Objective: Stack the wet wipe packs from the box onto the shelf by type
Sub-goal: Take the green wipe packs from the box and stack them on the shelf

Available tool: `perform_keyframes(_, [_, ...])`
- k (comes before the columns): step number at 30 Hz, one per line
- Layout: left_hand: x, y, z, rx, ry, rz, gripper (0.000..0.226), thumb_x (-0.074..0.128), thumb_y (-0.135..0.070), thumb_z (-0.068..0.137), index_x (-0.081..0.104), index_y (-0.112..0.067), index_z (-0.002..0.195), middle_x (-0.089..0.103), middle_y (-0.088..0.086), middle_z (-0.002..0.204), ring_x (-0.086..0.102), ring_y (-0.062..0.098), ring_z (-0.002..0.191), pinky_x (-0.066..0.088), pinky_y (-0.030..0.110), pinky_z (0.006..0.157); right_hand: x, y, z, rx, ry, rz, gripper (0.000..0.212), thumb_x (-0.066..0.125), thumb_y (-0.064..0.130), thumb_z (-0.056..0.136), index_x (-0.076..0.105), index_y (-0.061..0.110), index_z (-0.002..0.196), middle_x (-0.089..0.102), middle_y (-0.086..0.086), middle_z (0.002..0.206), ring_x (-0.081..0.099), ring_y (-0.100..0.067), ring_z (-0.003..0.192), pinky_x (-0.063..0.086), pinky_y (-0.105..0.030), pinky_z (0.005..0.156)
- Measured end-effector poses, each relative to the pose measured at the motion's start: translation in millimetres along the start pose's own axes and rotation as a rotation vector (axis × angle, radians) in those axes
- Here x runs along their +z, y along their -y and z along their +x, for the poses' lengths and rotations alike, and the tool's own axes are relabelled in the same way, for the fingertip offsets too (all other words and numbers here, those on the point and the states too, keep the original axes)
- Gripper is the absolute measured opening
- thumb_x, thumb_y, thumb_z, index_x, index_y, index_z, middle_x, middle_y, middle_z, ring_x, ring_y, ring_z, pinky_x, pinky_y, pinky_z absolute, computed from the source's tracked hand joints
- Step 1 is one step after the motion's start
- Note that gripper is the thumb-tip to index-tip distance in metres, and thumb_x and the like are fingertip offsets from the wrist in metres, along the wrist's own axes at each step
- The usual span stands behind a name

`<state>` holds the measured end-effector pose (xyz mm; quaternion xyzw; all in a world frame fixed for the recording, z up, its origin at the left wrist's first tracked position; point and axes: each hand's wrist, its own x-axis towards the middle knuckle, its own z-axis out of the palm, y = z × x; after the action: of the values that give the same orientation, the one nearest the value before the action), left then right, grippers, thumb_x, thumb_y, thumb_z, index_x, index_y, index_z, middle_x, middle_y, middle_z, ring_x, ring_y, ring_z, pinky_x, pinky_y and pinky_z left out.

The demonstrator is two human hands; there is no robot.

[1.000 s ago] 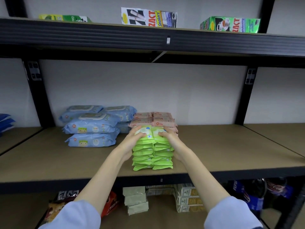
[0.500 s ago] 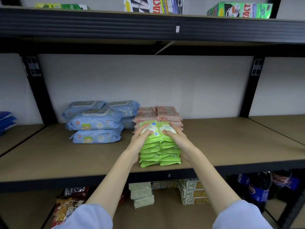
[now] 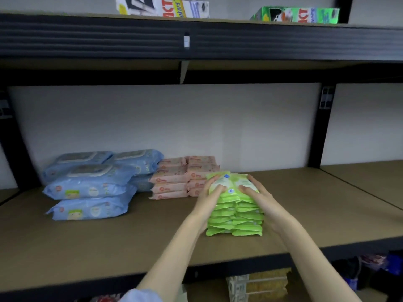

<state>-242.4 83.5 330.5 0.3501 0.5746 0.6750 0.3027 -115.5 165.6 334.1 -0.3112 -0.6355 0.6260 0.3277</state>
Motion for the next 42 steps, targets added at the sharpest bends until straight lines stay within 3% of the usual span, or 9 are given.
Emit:
perform_keyframes(6, [87.8, 15.2, 58.4, -0.012, 0.072, 0.051, 0.038, 0.063, -0.033, 0.073, 0.051, -0.045, 0.107, 0.054, 0.001, 0.128, 0.053, 0.016, 0.115, 0.043, 0.034, 0.102, -85.8, -0.1, 51.6, 0.046, -0.076, 0.065, 0.058, 0.066, 0.026, 0.084, 0.042, 0.034, 0.136, 0.061, -0.008, 0.122, 0.067, -0.023, 0.095, 0.054, -0.033, 0.070])
perform_keyframes(18, [52.2, 19.0, 121.8, -0.003, 0.025, 0.070, 0.047, 0.055, -0.024, 0.090, 0.041, -0.027, 0.135, 0.047, -0.001, 0.134, 0.049, 0.012, 0.112, 0.043, 0.028, 0.091, -62.8, -2.1, 135.2, 0.048, 0.107, 0.007, 0.060, 0.065, 0.028, 0.085, 0.039, 0.037, 0.139, 0.058, -0.011, 0.125, 0.065, -0.025, 0.101, 0.054, -0.036, 0.080])
perform_keyframes(23, [37.5, 3.3, 123.5, 0.050, 0.068, 0.604, 0.055, 0.049, -0.049, 0.089, 0.036, -0.034, 0.140, 0.036, -0.003, 0.148, 0.036, 0.021, 0.135, 0.032, 0.037, 0.109, -72.2, 0.0, 133.1, 0.057, 0.194, -0.002, 0.066, 0.061, 0.038, 0.086, 0.028, 0.040, 0.143, 0.056, -0.004, 0.131, 0.063, -0.023, 0.105, 0.054, -0.038, 0.080])
perform_keyframes(26, [28.6, -15.6, 117.7, 0.127, 0.012, 1.100, 0.059, 0.040, -0.063, 0.087, 0.037, -0.036, 0.140, 0.040, -0.001, 0.146, 0.044, 0.025, 0.130, 0.039, 0.033, 0.102, -83.0, 5.7, 123.9, -0.002, 0.217, -0.081, 0.081, 0.062, 0.054, 0.076, 0.019, 0.045, 0.144, 0.043, 0.003, 0.144, 0.048, -0.018, 0.126, 0.042, -0.046, 0.101])
perform_keyframes(30, [23.0, -24.3, 99.5, 0.306, -0.094, 1.303, 0.070, 0.037, -0.069, 0.084, 0.028, -0.033, 0.143, 0.039, -0.003, 0.147, 0.038, 0.022, 0.134, 0.035, 0.035, 0.103, -108.8, 18.1, 103.1, -0.286, 0.107, -0.313, 0.087, 0.072, 0.029, 0.079, 0.016, 0.043, 0.145, 0.021, 0.013, 0.151, 0.018, -0.001, 0.138, 0.018, -0.020, 0.108])
perform_keyframes(33, [27.4, -6.9, 80.4, 0.567, -0.098, 1.331, 0.087, 0.041, -0.075, 0.072, 0.027, -0.027, 0.143, 0.033, 0.000, 0.149, 0.030, 0.020, 0.138, 0.024, 0.038, 0.112, -114.2, 13.2, 90.9, -0.399, 0.092, -0.756, 0.113, 0.083, 0.036, 0.064, 0.000, 0.056, 0.137, -0.002, 0.000, 0.159, -0.004, -0.017, 0.146, 0.007, -0.044, 0.118])
perform_keyframes(35, [33.6, 8.9, 74.6, 0.676, -0.105, 1.453, 0.101, 0.046, -0.079, 0.060, 0.025, -0.025, 0.142, 0.032, 0.004, 0.150, 0.028, 0.023, 0.139, 0.028, 0.048, 0.111, -104.4, 6.3, 90.6, -0.464, 0.055, -1.103, 0.126, 0.082, 0.048, 0.059, -0.016, 0.049, 0.138, -0.017, -0.006, 0.157, -0.016, -0.026, 0.144, 0.001, -0.055, 0.115])
perform_keyframes(39, [44.7, 16.2, 75.9, 0.689, -0.119, 1.672, 0.136, 0.072, -0.077, 0.029, 0.030, -0.011, 0.141, 0.036, 0.012, 0.148, 0.028, 0.027, 0.138, 0.023, 0.050, 0.111, -90.9, -2.1, 97.7, -0.584, -0.003, -1.498, 0.140, 0.079, 0.054, 0.058, -0.036, 0.029, 0.135, -0.036, -0.007, 0.148, -0.034, -0.027, 0.135, -0.007, -0.060, 0.110])
perform_keyframes(42, [49.1, 18.8, 83.4, 0.646, -0.074, 1.754, 0.148, 0.076, -0.073, 0.014, 0.035, -0.004, 0.138, 0.042, 0.014, 0.144, 0.039, 0.030, 0.133, 0.027, 0.049, 0.111, -93.7, -8.5, 105.5, -0.642, -0.007, -1.607, 0.143, 0.080, 0.053, 0.056, -0.038, 0.029, 0.133, -0.034, -0.003, 0.148, -0.030, -0.025, 0.136, -0.009, -0.060, 0.110])
